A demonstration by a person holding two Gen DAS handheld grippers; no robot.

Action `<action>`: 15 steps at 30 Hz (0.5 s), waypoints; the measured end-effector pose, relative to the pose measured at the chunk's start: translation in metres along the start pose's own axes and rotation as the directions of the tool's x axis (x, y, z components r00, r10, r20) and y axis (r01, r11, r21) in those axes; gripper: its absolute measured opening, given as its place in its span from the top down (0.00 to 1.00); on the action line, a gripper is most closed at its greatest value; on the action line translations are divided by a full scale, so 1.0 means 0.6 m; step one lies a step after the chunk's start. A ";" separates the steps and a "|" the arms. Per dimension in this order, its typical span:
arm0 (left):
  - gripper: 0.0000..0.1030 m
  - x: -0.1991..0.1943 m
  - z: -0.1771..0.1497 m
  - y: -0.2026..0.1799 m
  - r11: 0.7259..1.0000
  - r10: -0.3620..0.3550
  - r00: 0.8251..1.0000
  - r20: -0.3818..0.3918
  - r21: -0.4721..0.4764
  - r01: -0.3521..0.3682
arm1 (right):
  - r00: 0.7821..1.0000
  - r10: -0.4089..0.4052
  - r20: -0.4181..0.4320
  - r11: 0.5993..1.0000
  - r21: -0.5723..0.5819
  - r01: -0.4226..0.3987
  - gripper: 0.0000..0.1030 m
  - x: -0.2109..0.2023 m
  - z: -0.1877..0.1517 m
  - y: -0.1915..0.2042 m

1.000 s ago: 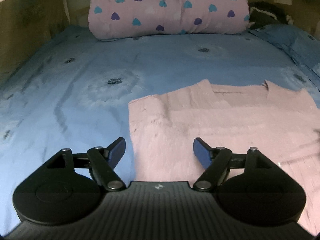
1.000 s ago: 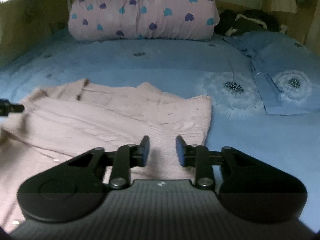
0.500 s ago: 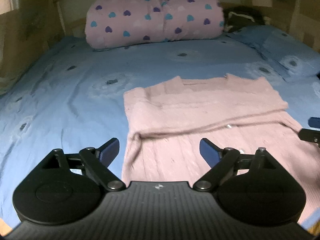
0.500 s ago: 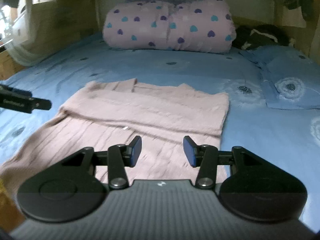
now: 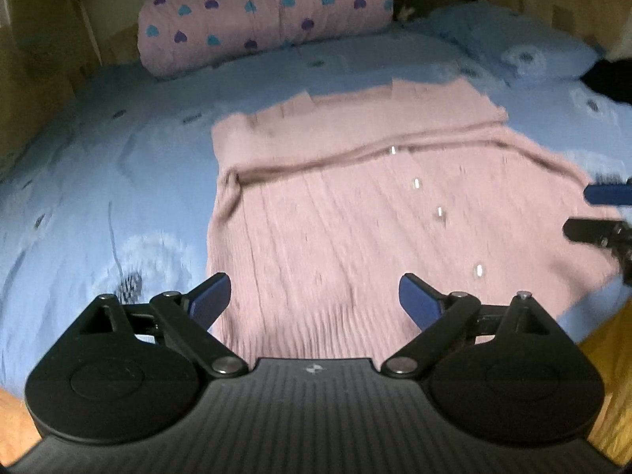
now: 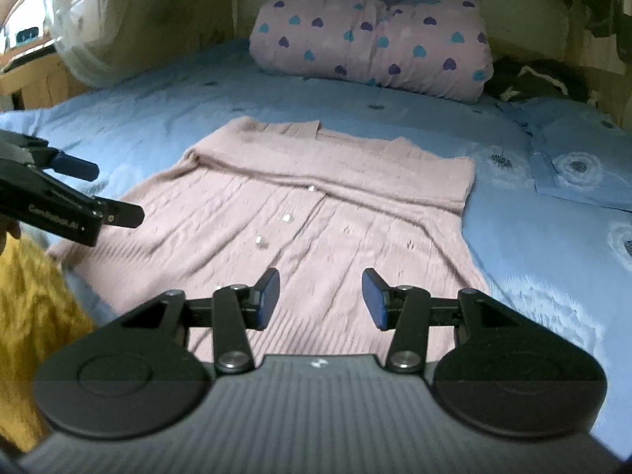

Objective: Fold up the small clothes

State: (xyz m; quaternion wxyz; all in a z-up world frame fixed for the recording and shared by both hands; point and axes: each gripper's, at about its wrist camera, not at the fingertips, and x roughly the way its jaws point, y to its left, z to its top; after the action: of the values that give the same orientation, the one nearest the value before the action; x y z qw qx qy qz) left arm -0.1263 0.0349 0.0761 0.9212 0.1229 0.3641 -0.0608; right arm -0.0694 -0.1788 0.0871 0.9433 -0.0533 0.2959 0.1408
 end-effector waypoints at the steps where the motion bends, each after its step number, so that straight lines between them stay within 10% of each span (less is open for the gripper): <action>1: 0.08 0.000 -0.008 0.000 1.000 0.001 1.000 -0.009 0.006 -0.001 | 1.000 -0.005 -0.005 1.000 -0.009 0.005 0.53 -0.003 -0.006 0.002; 15: 0.05 -0.001 -0.076 -0.043 0.991 -0.045 0.997 -0.063 0.127 0.053 | 0.997 -0.033 -0.067 0.998 -0.054 0.029 0.38 -0.025 -0.072 0.017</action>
State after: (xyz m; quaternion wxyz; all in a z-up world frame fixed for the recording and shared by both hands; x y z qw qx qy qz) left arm -0.1617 0.0221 0.0397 0.8984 0.1746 0.3897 -0.1030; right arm -0.1075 -0.1804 0.0600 0.9331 -0.0875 0.3229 0.1321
